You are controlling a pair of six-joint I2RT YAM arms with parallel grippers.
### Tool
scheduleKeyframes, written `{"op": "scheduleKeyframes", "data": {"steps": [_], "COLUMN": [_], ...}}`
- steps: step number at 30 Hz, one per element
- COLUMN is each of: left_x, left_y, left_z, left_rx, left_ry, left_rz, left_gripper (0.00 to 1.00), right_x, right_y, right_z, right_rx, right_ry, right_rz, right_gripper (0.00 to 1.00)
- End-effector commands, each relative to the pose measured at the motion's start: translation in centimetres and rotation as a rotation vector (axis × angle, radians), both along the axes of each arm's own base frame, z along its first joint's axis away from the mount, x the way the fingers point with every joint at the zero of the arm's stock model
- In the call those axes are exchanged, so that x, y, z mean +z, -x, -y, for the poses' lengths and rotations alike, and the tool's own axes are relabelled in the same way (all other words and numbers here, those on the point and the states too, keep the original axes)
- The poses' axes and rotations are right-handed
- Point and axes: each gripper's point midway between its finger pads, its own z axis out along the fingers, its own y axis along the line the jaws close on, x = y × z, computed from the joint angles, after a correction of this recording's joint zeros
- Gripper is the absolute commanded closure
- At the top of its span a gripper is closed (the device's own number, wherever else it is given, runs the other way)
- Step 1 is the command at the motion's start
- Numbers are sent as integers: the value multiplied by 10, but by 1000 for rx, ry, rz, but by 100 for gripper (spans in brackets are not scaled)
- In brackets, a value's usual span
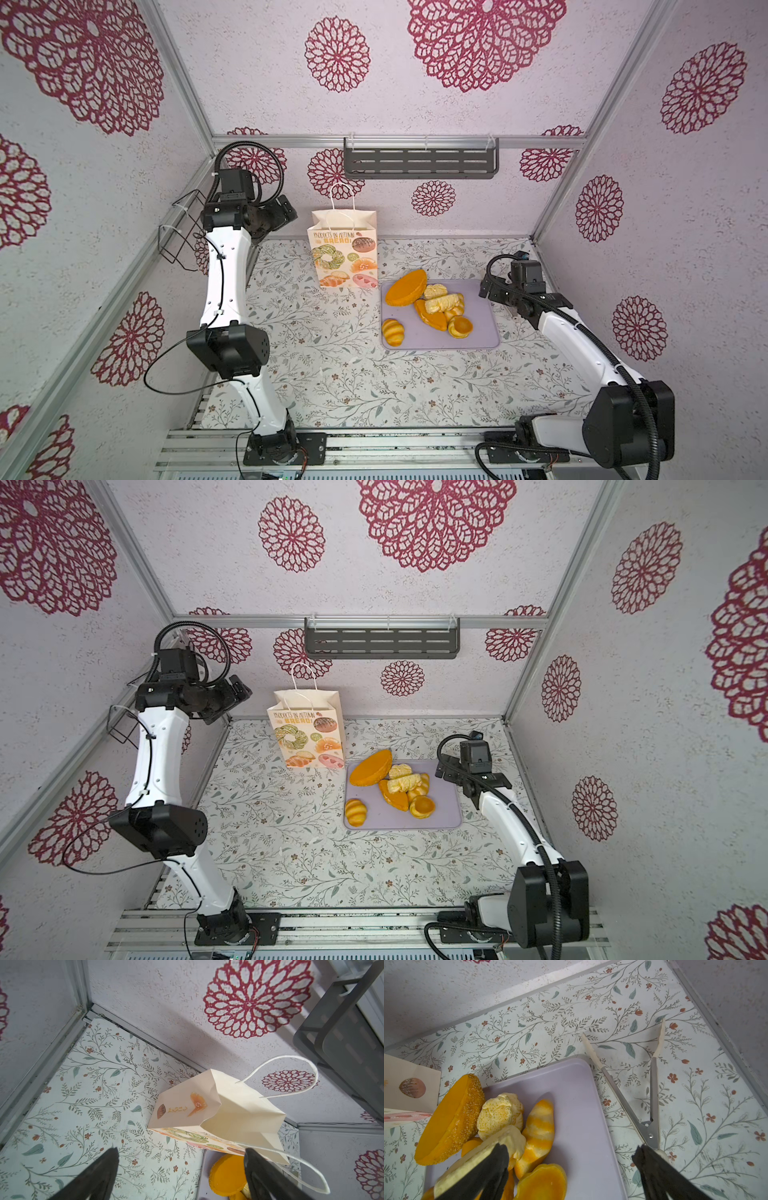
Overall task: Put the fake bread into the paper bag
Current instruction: 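Raise the left gripper toward the paper bag while the right gripper moves toward the tongs, then lower the left gripper onto the paper bag's top edge and close it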
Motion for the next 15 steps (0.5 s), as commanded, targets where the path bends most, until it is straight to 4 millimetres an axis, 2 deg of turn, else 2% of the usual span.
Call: {"op": "scheduleKeyframes", "data": {"steps": [1,8,15], "left_x": [-16,-31,-31], "left_y": [5,-11,-30], "left_z": [14,20,38], "left_rx": [-81,-84,-101], "left_ry": [16,-15,-48], "left_rz": [-83,-95,-51], "left_gripper": [3,3,3], "right_x": [19,21,18], "right_y": [5,9,9], "right_z": [1,2,0], "right_rx": [-1,26,47], "right_ry": [8,38,43], "right_rz": [28,24,21], "right_gripper": [1,1,1]}}
